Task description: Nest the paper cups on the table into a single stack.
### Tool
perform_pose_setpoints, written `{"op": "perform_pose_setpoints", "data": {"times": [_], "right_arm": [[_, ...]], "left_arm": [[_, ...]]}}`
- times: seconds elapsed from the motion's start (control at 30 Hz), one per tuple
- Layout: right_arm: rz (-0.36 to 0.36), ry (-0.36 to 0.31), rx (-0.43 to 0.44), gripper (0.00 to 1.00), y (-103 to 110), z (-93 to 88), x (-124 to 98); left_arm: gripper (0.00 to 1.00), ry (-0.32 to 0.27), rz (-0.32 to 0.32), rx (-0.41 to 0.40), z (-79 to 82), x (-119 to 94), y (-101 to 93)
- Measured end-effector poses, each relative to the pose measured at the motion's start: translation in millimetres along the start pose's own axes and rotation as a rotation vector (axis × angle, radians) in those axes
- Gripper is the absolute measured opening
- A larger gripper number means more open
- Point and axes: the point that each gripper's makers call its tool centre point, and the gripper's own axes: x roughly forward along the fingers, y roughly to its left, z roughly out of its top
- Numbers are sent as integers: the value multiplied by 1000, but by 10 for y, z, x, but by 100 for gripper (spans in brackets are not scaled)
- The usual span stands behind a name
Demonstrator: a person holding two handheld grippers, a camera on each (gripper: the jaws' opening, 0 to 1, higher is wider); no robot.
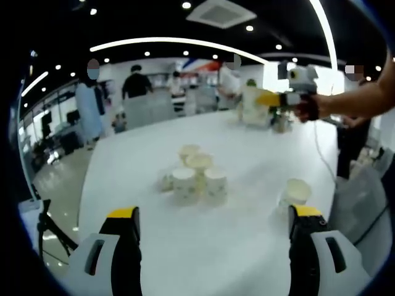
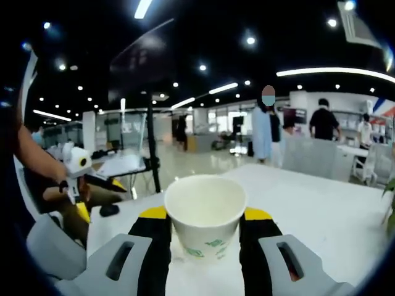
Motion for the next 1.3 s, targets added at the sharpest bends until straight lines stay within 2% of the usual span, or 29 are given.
{"op": "perform_pose_setpoints", "data": {"times": [0.7, 1.03, 1.3], "right_arm": [[11, 1, 12, 40, 258, -39, -232], [22, 11, 13, 40, 449, -89, -351], [24, 11, 21, 40, 561, -120, -440]], "left_arm": [[98, 1, -1, 13, 8, -21, -5], [98, -4, -6, 17, 23, -19, -35], [98, -5, -5, 13, -12, -30, -122]]}}
